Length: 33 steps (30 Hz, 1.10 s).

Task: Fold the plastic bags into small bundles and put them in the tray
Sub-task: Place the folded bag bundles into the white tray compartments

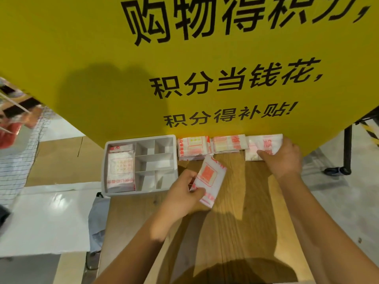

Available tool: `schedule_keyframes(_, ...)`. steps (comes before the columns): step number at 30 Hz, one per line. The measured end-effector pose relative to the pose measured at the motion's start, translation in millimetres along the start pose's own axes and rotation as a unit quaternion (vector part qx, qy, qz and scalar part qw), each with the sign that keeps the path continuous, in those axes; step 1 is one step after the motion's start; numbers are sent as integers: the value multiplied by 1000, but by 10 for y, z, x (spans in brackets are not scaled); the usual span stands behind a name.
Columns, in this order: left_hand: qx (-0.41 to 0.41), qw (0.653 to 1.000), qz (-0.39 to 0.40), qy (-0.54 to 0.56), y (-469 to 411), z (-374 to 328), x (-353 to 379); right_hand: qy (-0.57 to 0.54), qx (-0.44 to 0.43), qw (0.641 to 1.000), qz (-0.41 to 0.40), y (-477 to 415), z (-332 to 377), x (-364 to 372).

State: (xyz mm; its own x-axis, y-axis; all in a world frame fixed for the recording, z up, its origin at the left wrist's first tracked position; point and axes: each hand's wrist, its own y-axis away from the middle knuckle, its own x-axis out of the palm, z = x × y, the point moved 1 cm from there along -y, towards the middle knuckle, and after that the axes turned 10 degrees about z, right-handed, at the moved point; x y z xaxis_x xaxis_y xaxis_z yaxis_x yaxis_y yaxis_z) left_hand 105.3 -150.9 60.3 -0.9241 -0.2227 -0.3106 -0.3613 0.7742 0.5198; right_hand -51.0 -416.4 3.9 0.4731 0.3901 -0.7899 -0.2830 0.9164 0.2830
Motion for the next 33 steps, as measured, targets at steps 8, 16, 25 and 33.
schedule_keyframes(8, 9, 996, -44, 78, 204, 108, -229, -242, -35, 969, 24, 416, 92, -12)
schedule_keyframes(16, 80, 980, -136, 122, 673, 531, -752, -250, -127, 960, 24, 1011, 581, 39)
schedule_keyframes(25, 91, 959, -191, 191, 920, 882, -1103, -304, -144, 928, 162, 1361, 1017, 328)
schedule_keyframes(33, 47, 961, -227, 151, 951, 1241, -1398, -308, -181, 888, 288, 1813, 1562, 822)
